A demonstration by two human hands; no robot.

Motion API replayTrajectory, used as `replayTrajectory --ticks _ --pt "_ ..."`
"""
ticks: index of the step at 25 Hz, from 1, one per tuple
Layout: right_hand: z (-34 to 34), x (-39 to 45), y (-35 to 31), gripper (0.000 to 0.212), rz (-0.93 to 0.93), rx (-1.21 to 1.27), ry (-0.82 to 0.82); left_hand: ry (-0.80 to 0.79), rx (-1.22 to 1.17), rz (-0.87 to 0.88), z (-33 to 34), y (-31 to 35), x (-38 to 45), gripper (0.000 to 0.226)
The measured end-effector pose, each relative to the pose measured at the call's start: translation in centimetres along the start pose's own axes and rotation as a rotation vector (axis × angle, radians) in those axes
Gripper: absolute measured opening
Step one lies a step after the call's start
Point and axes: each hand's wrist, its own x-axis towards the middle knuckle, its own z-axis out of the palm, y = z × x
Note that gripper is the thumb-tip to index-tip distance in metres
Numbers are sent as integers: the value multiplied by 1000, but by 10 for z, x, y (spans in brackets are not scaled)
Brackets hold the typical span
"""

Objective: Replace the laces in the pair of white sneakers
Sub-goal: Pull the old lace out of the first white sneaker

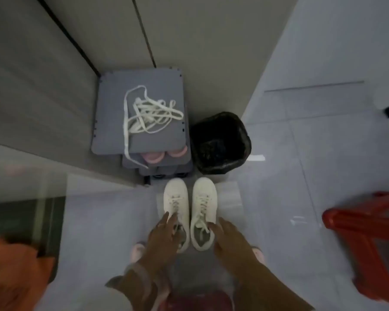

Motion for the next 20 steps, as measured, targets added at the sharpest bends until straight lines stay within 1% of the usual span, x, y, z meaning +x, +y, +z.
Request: replayTrajectory --ticks 1,2,3,4,5,6,8,9,11,12,14,15,16,17,18,19,20 --pt "17 17 4 64 -52 -55 119 41 87 6 17 -3 12 58" --pt "33 33 9 66 -7 -38 144 93 137 -29 31 -6 24 62" --pt "66 56 16 61 3 -70 154 117 225 -44 55 -17 40 65" --pt "83 77 21 54 36 -53 134 195 283 -11 73 -24 57 68" --pt "108 96 26 50 -14 -66 231 232 317 38 95 -40 73 66" --pt "131 108 32 47 -68 -35 327 253 285 94 113 -53 82 60" --pt "157 124 39 43 -141 2 598 392 235 191 130 -68 92 53" --pt "164 130 42 43 -157 16 672 435 205 211 134 -70 97 52" --pt "167 136 45 47 -222 52 668 450 189 239 136 -70 100 52" --pt "164 133 44 50 -215 77 621 437 196 222 135 -69 98 55" --pt "155 123 40 59 -182 104 565 393 165 205 128 -67 89 66" --pt "148 112 38 64 -148 81 521 351 185 201 123 -67 80 66" --pt "139 98 37 65 -106 55 450 301 220 189 115 -67 70 62" --pt "130 85 37 63 -80 32 349 290 252 198 108 -65 60 57" --pt "121 72 38 58 -77 15 308 290 239 211 99 -62 51 55" --pt "113 58 38 52 -61 9 288 299 233 223 92 -57 41 52" --pt "106 40 37 46 -54 7 304 302 237 239 86 -49 27 49"
